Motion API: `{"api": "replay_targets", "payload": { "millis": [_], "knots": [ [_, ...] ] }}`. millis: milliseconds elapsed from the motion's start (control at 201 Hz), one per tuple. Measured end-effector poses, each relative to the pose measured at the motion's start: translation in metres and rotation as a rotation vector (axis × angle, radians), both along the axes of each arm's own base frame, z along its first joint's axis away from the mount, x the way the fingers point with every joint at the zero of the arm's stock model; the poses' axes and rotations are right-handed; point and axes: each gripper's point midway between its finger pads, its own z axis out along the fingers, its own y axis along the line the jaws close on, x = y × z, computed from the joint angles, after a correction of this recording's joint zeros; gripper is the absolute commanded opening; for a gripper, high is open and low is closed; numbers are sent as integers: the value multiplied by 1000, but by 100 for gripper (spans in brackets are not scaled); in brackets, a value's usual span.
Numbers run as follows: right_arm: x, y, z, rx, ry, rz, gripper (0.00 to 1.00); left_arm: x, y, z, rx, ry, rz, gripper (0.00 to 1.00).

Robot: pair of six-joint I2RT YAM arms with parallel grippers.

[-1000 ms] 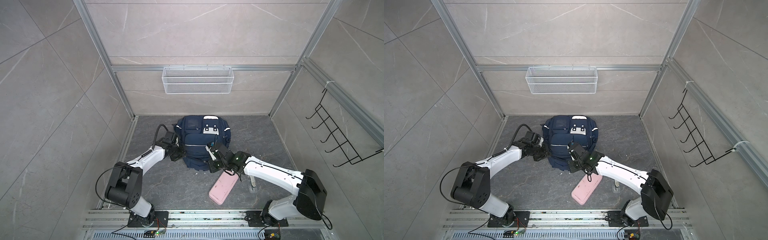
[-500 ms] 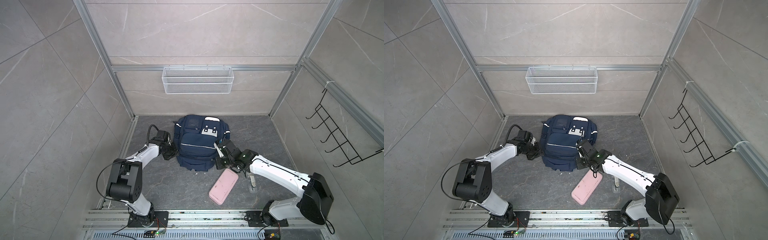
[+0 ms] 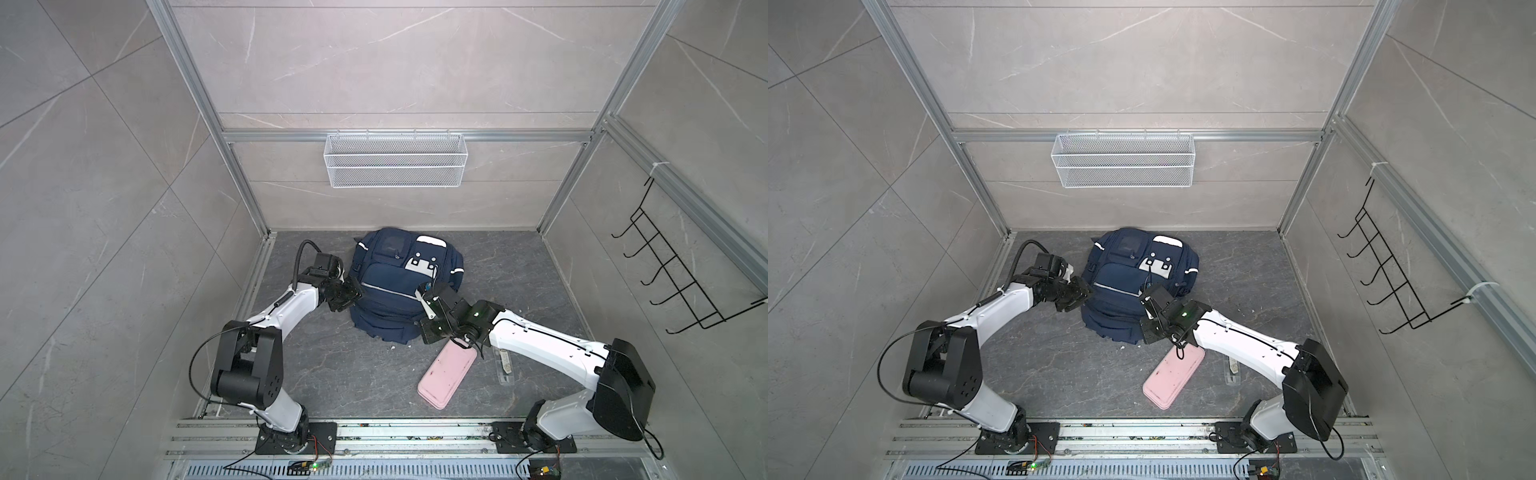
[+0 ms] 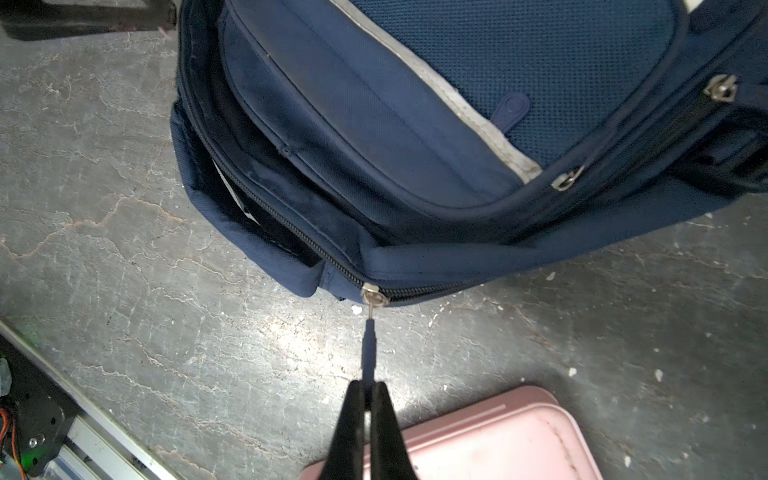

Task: Pack the student bag

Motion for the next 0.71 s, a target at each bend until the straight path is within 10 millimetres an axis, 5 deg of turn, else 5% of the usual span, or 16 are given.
{"api": "replay_targets", "payload": {
  "millis": [204, 463, 707],
  "knots": [
    [2, 3, 5, 10, -8, 2, 0, -40, -9, 11, -26, 6, -41, 68],
    [3, 8, 8, 19, -10, 10, 0, -81, -53, 4, -47, 66, -126, 68],
    [0, 12, 9, 22, -9, 24, 0, -80, -76, -8, -65, 93, -130, 67]
  ]
}}
